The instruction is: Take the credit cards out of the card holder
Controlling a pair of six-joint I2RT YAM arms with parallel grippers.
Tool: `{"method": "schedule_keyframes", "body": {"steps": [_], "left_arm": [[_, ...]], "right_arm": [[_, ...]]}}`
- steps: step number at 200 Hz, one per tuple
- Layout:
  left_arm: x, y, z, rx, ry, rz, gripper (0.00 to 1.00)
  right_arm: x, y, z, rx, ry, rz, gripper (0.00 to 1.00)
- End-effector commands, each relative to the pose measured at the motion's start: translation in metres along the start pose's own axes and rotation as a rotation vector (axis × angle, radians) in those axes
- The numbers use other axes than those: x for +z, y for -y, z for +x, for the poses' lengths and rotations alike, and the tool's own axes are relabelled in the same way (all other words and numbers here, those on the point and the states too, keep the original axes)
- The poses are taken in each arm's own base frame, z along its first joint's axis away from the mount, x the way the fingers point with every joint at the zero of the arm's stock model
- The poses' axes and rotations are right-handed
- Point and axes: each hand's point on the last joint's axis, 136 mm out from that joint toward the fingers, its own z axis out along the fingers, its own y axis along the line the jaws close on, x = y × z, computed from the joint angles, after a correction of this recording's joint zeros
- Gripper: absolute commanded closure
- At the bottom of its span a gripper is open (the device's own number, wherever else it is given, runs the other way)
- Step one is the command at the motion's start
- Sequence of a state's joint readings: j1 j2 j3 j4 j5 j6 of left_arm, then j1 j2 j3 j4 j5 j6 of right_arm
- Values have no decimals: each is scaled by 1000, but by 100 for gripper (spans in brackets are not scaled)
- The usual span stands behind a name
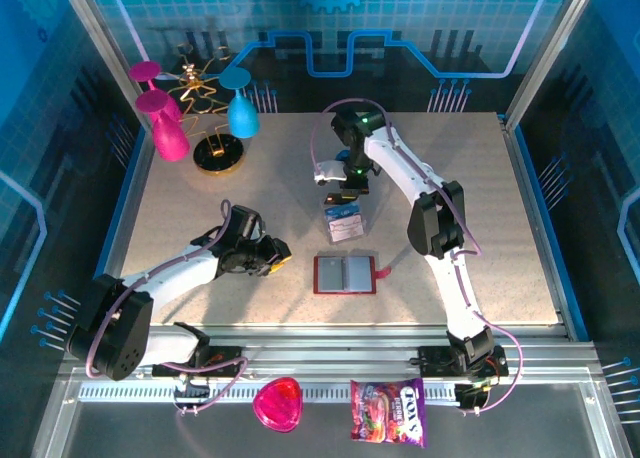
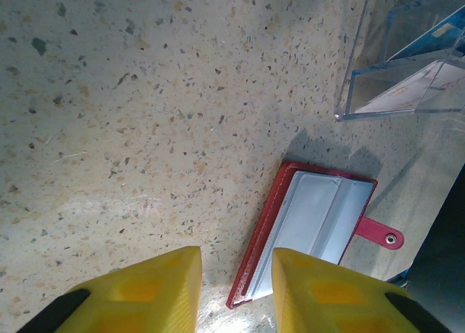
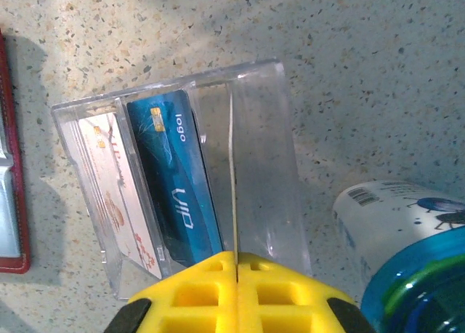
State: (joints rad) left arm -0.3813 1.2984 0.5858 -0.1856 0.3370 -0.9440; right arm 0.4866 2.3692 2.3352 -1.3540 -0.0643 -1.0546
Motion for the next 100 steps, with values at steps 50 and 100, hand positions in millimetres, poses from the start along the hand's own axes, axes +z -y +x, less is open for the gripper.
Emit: {"method": "schedule_keyframes", "body": {"steps": [50,100], "left_arm": [[4,-6,5,-27,-29,6,69],[4,-8,8,-22,-42,1,69]], "right_arm": [[-5,-30,11,139,-11,-113,100],[-4,-38,15,168,-30,-125,100]]}}
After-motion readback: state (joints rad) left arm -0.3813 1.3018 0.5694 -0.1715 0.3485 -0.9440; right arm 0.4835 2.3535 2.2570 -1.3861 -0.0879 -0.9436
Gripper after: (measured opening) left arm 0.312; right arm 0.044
